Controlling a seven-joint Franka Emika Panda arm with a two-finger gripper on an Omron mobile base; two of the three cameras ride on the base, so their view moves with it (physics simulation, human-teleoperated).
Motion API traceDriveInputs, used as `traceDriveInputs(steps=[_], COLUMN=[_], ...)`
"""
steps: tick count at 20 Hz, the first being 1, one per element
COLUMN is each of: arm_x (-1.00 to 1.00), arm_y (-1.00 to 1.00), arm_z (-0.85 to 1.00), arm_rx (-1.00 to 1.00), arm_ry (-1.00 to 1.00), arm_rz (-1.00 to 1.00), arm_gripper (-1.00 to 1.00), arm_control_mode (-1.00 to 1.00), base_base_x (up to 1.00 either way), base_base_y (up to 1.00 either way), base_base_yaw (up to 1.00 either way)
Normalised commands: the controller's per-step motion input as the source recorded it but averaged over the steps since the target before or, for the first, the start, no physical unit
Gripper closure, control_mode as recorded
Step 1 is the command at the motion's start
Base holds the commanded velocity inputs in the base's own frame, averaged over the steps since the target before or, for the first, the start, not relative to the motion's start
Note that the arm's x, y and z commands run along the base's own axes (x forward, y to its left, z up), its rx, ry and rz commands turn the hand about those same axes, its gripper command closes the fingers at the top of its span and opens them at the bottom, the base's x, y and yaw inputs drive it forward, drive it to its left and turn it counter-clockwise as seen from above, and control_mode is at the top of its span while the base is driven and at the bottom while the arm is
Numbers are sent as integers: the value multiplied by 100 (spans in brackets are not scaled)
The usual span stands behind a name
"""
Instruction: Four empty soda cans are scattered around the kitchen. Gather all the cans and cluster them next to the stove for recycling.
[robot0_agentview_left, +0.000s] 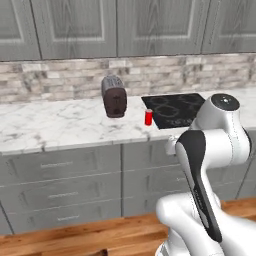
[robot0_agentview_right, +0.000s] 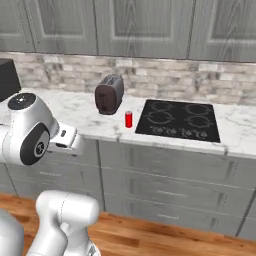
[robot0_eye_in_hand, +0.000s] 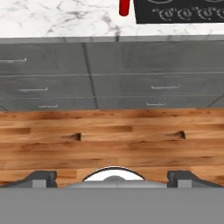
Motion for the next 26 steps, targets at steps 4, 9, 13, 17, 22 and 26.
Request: traceDriveInputs(steps=[4, 9, 13, 17, 22, 26], arm_x=[0, 0, 0, 0, 0, 0], arm_y=[0, 0, 0, 0, 0, 0], arm_z=[0, 0, 0, 0, 0, 0], arm_rx=[0, 0, 0, 0, 0, 0], arm_ry=[0, 0, 0, 0, 0, 0], arm_rz=[0, 0, 0, 0, 0, 0], arm_gripper=[-100, -100, -100, -100, -100, -100], arm_control_mode=[100, 100, 100, 100, 100, 100], base_base_x=[-61, -22, -7, -5, -3, -3], base_base_y=[20, 26, 5, 3, 0, 0], base_base_yaw=[16, 47, 50, 50, 50, 50])
